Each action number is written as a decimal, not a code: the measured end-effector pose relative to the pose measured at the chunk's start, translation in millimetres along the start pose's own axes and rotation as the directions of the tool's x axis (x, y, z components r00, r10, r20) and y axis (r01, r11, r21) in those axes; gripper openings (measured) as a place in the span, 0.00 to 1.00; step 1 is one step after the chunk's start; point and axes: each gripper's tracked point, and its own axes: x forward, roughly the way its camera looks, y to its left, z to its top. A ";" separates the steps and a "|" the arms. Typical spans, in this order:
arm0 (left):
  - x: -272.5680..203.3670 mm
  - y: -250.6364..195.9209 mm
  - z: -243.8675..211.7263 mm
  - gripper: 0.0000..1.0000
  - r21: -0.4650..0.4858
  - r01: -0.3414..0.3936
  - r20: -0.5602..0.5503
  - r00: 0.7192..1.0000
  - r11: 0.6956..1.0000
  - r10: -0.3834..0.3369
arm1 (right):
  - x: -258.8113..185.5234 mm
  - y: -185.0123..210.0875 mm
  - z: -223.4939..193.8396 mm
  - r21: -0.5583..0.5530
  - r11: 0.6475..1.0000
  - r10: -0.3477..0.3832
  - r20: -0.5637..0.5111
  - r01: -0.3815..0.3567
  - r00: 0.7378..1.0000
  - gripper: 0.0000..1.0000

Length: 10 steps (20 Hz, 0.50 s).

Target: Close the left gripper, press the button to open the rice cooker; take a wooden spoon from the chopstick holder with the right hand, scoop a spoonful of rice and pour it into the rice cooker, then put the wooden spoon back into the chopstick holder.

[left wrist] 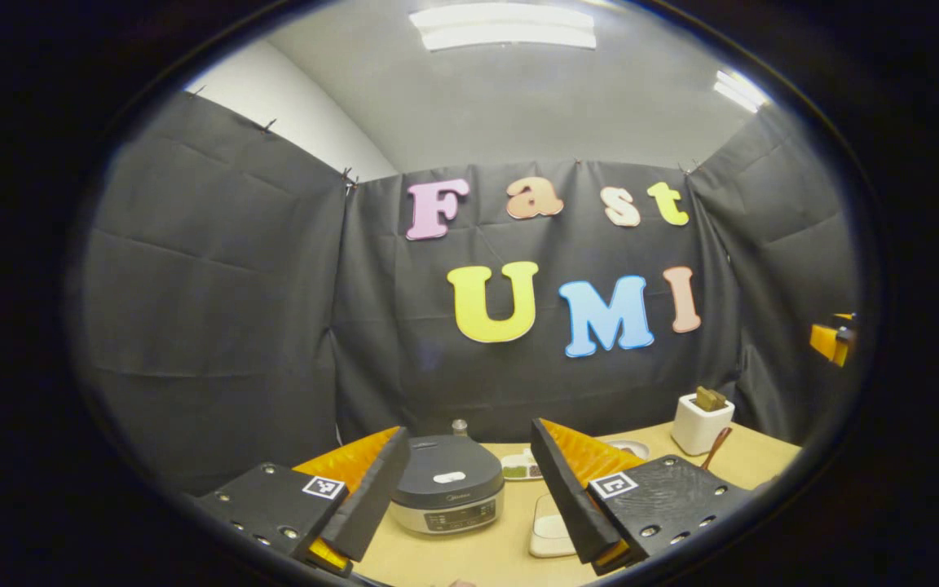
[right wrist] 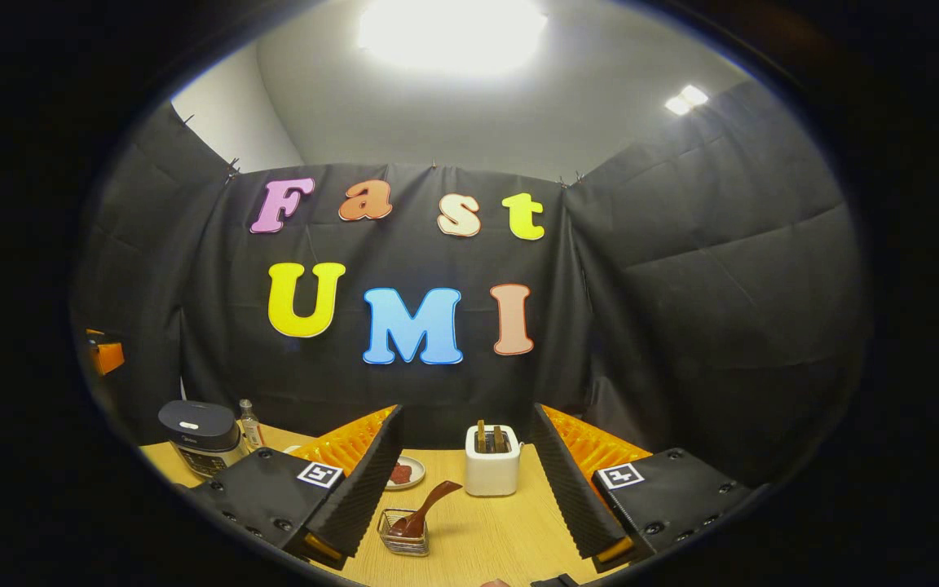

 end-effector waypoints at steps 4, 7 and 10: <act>0.4 -0.7 0.2 0.93 -0.006 0.001 -0.002 1.000 1.000 -0.001 | -0.4 -2.1 -0.9 -0.004 1.000 0.003 -0.001 -0.003 1.000 0.97; 0.8 0.6 1.3 0.93 0.004 -0.011 -0.009 1.000 1.000 0.011 | -0.5 -3.2 -3.1 -0.001 1.000 0.012 -0.005 -0.012 1.000 0.97; -0.9 -2.1 3.0 0.93 0.000 -0.015 -0.009 1.000 1.000 0.015 | -0.1 -6.4 -5.8 -0.001 1.000 0.022 -0.011 -0.022 1.000 0.98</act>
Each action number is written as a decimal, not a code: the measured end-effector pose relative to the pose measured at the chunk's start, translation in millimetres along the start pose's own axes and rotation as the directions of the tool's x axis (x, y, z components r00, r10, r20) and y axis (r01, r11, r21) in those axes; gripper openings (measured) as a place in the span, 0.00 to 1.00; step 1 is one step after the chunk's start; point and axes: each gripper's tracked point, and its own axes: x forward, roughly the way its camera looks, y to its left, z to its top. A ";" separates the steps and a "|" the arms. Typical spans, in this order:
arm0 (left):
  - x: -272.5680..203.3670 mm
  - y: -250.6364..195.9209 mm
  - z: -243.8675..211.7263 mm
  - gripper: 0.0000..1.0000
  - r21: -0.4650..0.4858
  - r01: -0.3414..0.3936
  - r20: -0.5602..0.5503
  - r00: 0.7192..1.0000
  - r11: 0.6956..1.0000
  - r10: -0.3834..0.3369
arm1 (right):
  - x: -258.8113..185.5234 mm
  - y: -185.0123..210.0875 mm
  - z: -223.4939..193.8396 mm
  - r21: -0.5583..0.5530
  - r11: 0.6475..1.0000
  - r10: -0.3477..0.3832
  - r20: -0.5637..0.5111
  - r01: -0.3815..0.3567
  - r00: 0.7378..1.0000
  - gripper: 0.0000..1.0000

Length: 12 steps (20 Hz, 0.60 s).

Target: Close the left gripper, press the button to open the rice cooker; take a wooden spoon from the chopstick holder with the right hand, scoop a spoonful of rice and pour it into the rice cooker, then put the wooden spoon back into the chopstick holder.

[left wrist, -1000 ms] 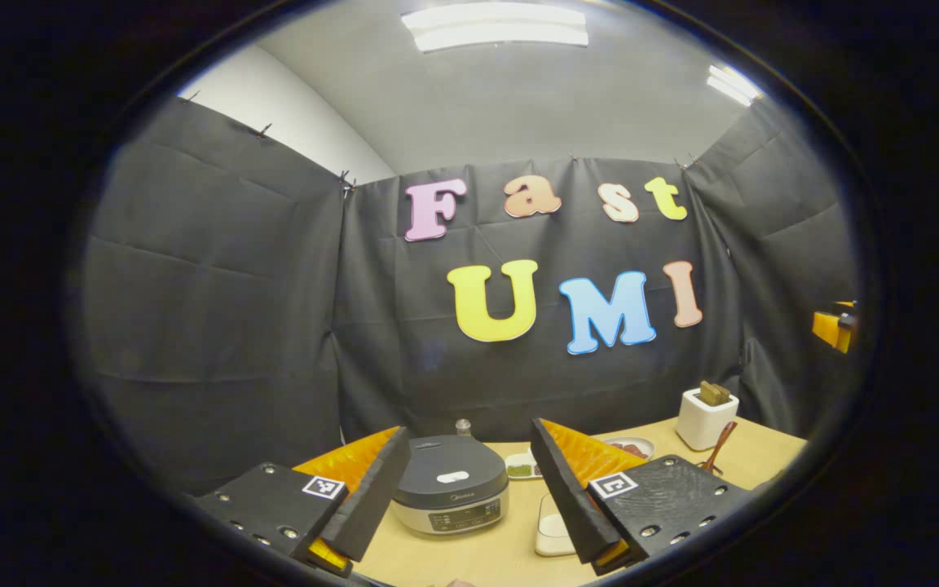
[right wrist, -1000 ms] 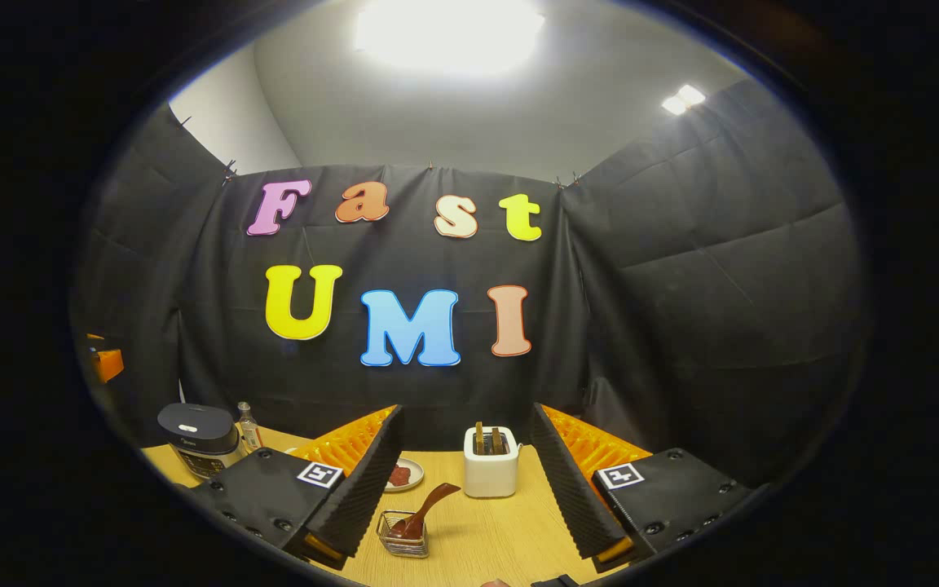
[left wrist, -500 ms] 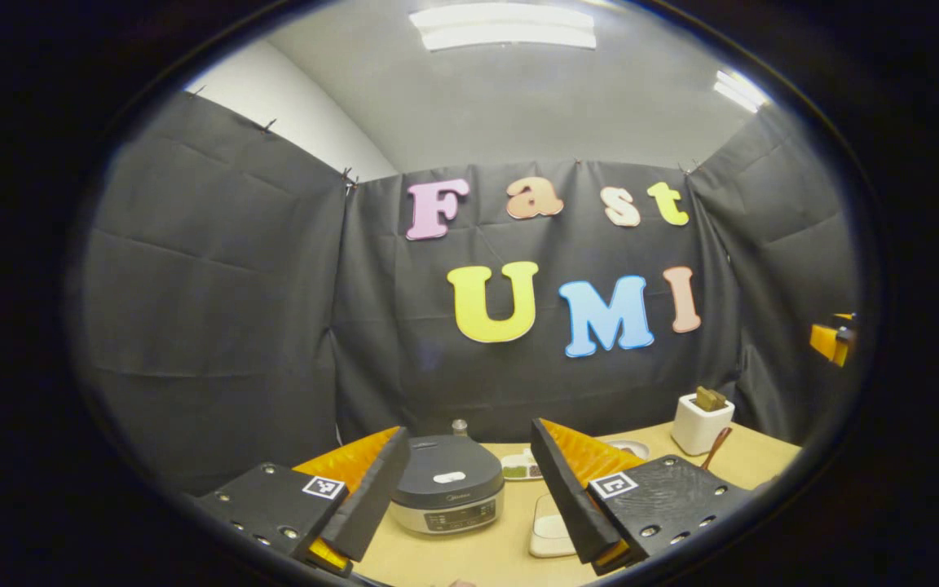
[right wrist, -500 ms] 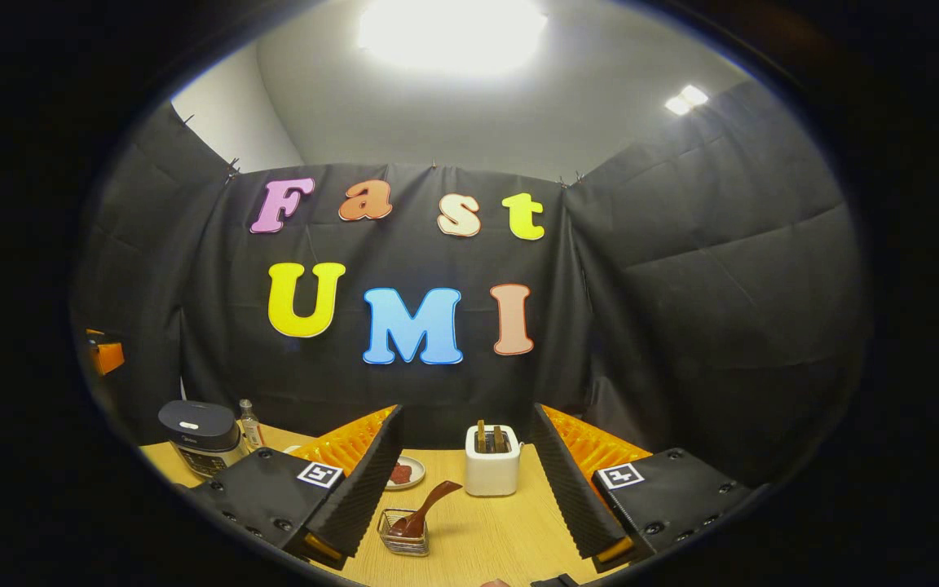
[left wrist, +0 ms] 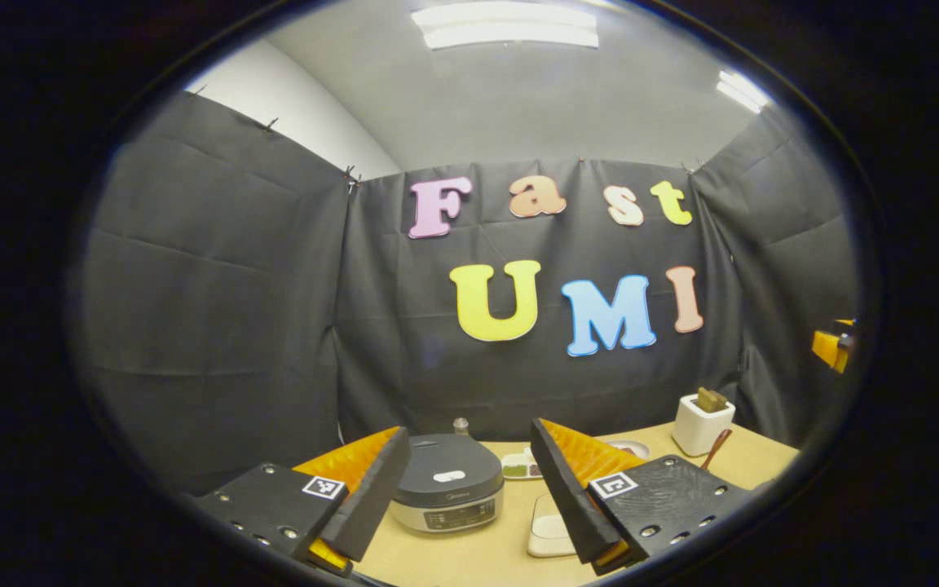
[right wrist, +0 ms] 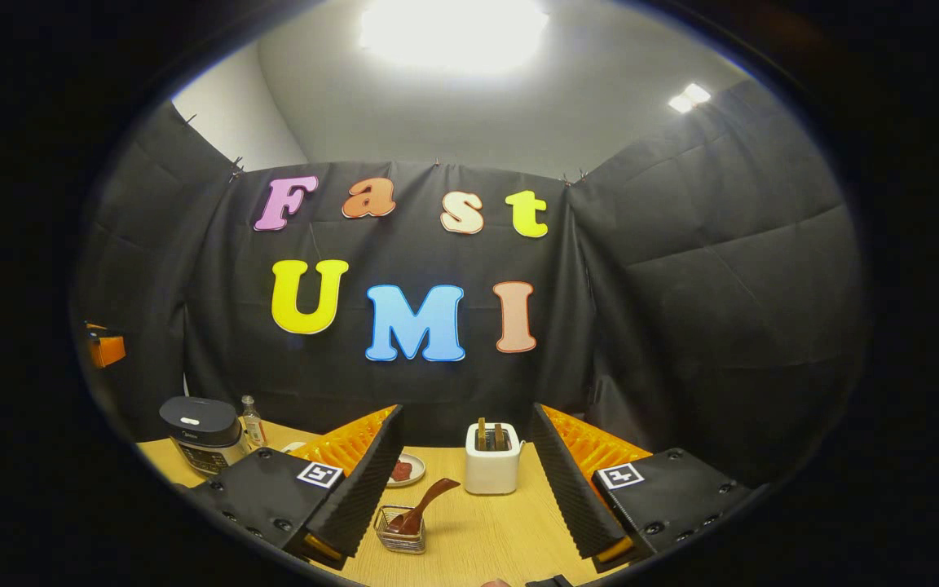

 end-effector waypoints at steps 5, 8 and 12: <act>0.5 -8.6 0.7 0.84 -0.008 -0.005 -0.010 1.000 1.000 0.005 | 1.3 -6.7 0.6 0.003 1.000 0.023 0.003 -0.023 1.000 0.98; -1.2 -9.0 11.7 0.69 -0.003 -0.033 0.010 0.999 0.999 0.034 | 2.3 -10.2 -1.6 0.011 0.999 0.049 0.001 -0.049 0.999 0.98; -3.8 -25.5 18.2 0.59 0.022 -0.029 0.023 0.999 0.999 0.029 | 4.1 -14.6 -7.7 0.010 0.996 0.087 -0.005 -0.087 0.996 0.98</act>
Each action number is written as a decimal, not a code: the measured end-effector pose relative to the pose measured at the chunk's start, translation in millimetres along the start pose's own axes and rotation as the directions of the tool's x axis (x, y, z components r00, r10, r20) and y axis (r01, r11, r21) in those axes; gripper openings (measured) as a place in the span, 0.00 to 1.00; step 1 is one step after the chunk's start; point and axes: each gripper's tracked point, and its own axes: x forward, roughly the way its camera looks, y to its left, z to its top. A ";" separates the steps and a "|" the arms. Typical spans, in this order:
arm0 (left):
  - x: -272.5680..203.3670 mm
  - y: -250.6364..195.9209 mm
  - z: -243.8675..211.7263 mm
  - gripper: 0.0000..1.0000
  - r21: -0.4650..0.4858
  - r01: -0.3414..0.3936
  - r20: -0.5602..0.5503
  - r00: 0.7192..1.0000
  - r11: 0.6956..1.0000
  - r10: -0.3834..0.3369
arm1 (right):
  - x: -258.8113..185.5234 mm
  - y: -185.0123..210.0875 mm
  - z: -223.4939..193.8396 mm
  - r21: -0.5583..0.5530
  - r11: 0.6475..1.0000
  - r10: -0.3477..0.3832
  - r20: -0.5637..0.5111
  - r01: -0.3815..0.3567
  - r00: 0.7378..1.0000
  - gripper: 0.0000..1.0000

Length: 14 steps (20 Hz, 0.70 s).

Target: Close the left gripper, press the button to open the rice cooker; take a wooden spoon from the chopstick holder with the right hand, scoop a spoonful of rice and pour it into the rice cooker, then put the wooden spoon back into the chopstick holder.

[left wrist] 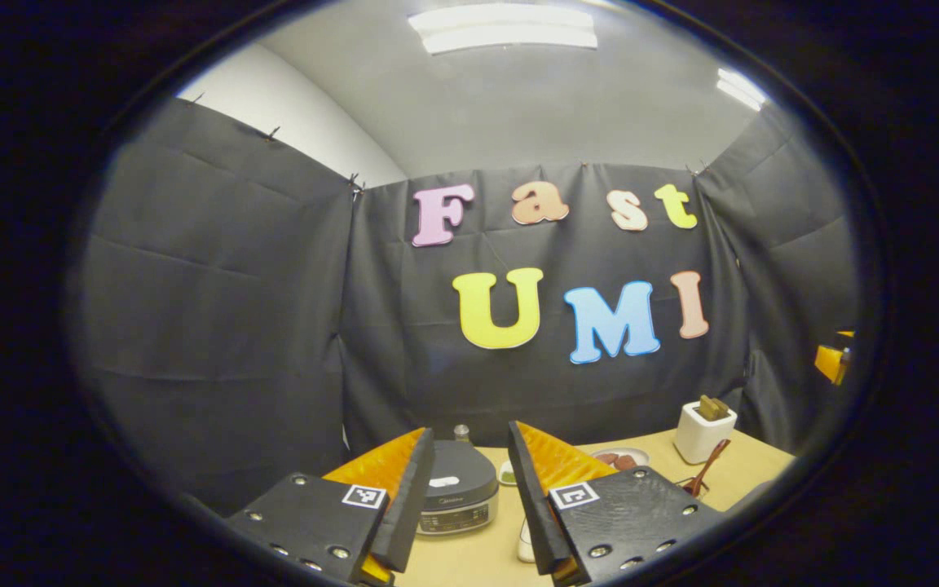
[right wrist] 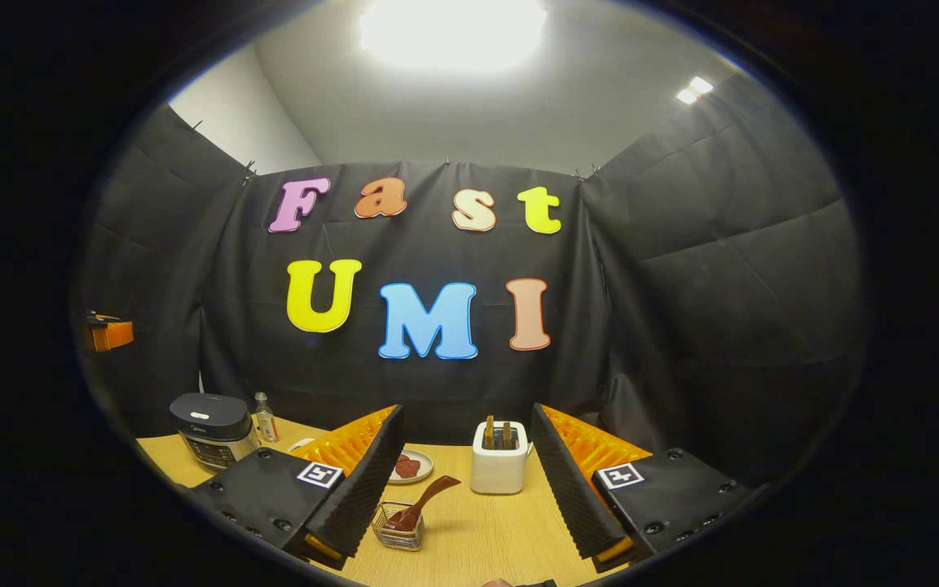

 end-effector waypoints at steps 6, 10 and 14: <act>0.3 15.8 3.5 0.01 0.031 -0.099 0.024 0.995 0.995 0.099 | 2.8 -3.1 -8.3 0.034 0.999 0.010 -0.013 -0.010 1.000 0.97; 22.1 13.4 -6.5 0.00 -0.009 -0.052 0.013 0.999 0.999 0.053 | 8.6 7.9 -10.2 0.013 1.000 0.005 -0.012 -0.004 1.000 0.98; 61.6 18.4 -23.0 0.01 -0.038 0.016 -0.008 1.000 0.999 -0.016 | 19.6 25.8 -7.4 0.015 1.000 -0.021 -0.008 0.021 1.000 0.98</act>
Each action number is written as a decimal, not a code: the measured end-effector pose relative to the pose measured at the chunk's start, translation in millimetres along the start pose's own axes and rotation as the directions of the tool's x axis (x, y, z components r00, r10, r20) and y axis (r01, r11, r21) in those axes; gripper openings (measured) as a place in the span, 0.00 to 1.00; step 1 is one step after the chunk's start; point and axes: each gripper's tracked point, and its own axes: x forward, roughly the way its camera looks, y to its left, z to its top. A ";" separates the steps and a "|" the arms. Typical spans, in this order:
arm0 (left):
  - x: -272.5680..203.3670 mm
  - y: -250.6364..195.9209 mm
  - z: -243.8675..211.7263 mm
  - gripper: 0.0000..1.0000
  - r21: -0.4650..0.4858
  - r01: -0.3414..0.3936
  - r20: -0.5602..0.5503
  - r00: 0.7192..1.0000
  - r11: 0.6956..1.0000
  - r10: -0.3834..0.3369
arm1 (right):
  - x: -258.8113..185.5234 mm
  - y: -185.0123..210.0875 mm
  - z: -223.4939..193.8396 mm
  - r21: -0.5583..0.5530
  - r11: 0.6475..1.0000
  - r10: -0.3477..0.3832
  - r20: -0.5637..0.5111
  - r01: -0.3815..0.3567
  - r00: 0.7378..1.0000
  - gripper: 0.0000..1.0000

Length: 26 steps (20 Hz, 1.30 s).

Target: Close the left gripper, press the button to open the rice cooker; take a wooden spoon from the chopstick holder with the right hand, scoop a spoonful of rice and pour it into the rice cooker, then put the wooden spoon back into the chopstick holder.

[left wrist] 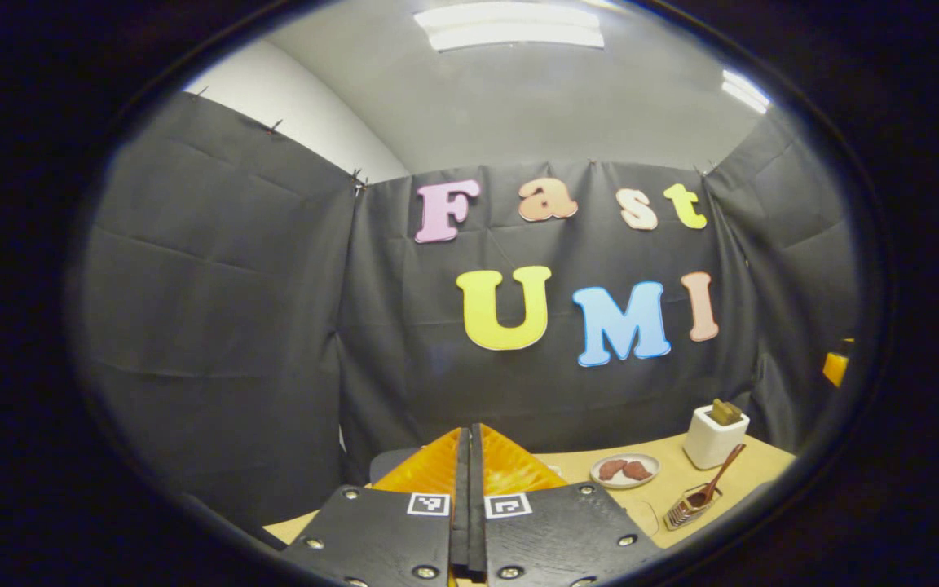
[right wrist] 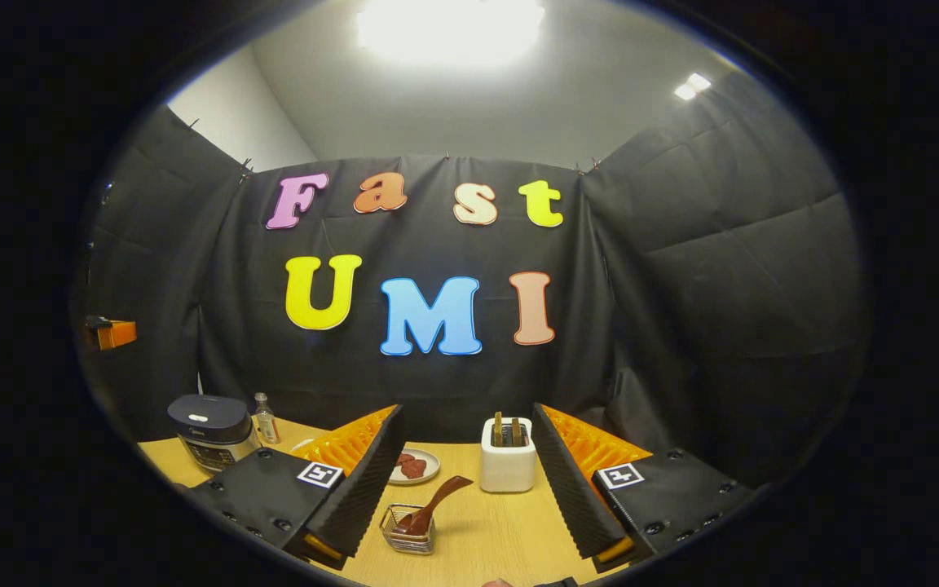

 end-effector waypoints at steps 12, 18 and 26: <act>112.8 35.7 -113.3 0.01 -0.074 0.059 -0.165 0.984 0.996 -0.070 | 33.2 28.3 -2.3 -0.042 0.993 -0.108 -0.012 0.108 0.994 0.98; 138.1 41.5 -177.8 0.01 -0.096 0.071 -0.263 0.960 0.993 -0.094 | 42.1 43.5 -10.6 -0.078 0.989 -0.130 -0.036 0.127 0.991 0.97; 149.2 46.8 -237.7 0.01 -0.103 0.071 -0.356 0.929 0.992 -0.103 | 51.2 64.9 -15.0 -0.099 0.989 -0.111 -0.046 0.106 0.993 0.98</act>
